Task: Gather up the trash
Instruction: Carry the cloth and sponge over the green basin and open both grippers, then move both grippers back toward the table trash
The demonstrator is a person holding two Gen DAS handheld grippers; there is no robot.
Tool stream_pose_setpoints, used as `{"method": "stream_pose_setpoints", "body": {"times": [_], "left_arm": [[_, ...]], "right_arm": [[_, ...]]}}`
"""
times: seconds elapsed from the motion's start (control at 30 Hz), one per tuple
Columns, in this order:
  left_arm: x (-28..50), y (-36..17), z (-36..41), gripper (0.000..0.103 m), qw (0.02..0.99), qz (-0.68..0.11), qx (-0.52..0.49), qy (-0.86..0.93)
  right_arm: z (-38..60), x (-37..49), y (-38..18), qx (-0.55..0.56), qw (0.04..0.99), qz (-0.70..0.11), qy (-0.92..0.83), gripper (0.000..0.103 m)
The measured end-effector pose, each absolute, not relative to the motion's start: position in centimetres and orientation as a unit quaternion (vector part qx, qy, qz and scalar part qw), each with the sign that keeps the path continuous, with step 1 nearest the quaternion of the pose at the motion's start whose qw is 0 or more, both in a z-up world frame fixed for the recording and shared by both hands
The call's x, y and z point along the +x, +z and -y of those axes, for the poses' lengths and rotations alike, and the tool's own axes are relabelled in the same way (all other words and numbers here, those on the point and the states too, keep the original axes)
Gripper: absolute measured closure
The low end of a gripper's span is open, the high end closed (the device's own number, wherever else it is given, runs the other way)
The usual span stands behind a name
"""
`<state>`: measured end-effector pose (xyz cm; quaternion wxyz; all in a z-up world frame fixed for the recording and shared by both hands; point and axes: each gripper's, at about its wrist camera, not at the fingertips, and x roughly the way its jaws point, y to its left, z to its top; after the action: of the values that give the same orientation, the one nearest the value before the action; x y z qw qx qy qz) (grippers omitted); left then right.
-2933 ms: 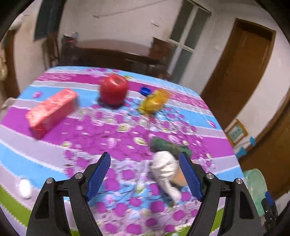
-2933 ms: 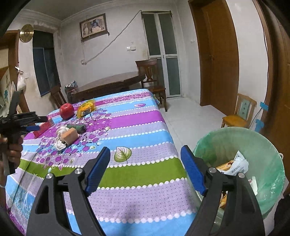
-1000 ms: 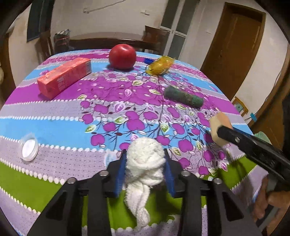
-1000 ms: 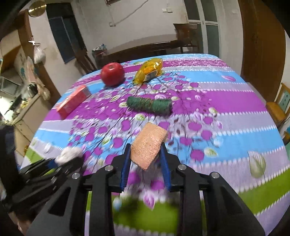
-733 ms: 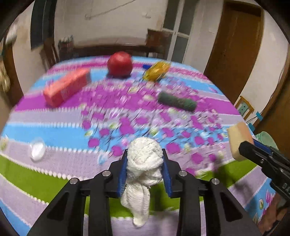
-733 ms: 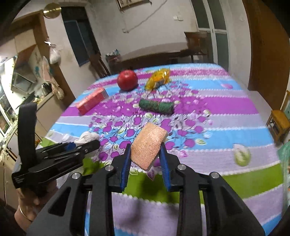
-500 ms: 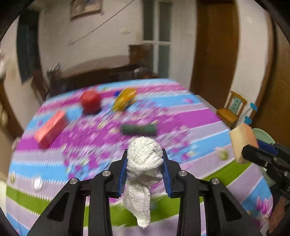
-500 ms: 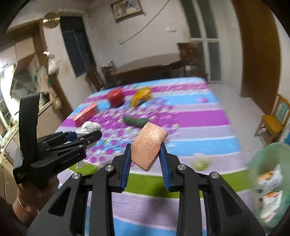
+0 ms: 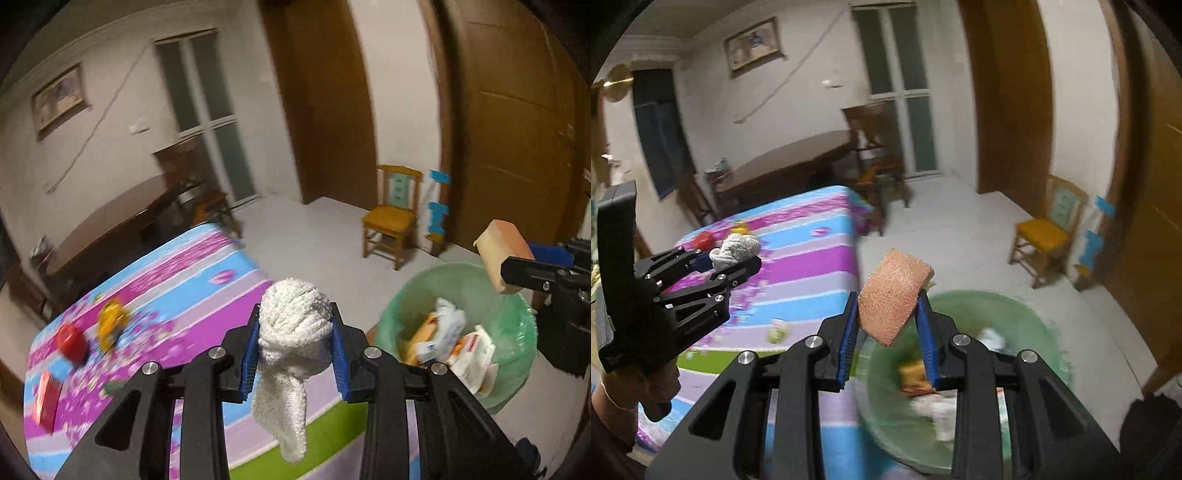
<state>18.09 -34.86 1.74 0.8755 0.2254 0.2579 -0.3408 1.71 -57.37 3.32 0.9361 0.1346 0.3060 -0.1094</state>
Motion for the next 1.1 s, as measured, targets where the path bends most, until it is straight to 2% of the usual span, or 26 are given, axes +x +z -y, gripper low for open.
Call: {"method": "stream_pose_setpoints", "body": {"times": [0.3,0.7,0.8,0.83,0.9,1.0,1.1], "left_arm": [[15.6,-1.6,44.0,0.068,0.828,-0.270,0.264,-0.414],[15.3,-5.2,46.5,0.068,0.774,-0.322,0.260,-0.479],[15.8,-5.6,46.7,0.067,0.769,-0.332,0.252,-0.484],[16.2,-5.7,46.7,0.066,0.765,-0.338,0.248,-0.490],[16.6,-6.0,47.0,0.051,0.756,-0.353,0.245,-0.494],[17.3,-6.2,47.0,0.039,0.759,-0.351,0.245,-0.490],[17.7,-6.3,46.8,0.038,0.762,-0.353,0.242,-0.485]], "right_arm": [[62.3,-0.8,1.1,0.155,0.917,-0.337,-0.147,0.074],[64.9,-1.5,-1.7,0.172,0.902,-0.365,-0.153,0.074],[65.3,-1.4,-2.1,0.176,0.900,-0.366,-0.155,0.071],[65.7,-1.4,-2.3,0.180,0.900,-0.365,-0.159,0.070],[66.1,-1.3,-2.6,0.185,0.897,-0.366,-0.163,0.065],[66.4,-1.4,-3.0,0.192,0.895,-0.368,-0.163,0.060],[66.6,-1.6,-3.3,0.201,0.894,-0.367,-0.157,0.057]]}}
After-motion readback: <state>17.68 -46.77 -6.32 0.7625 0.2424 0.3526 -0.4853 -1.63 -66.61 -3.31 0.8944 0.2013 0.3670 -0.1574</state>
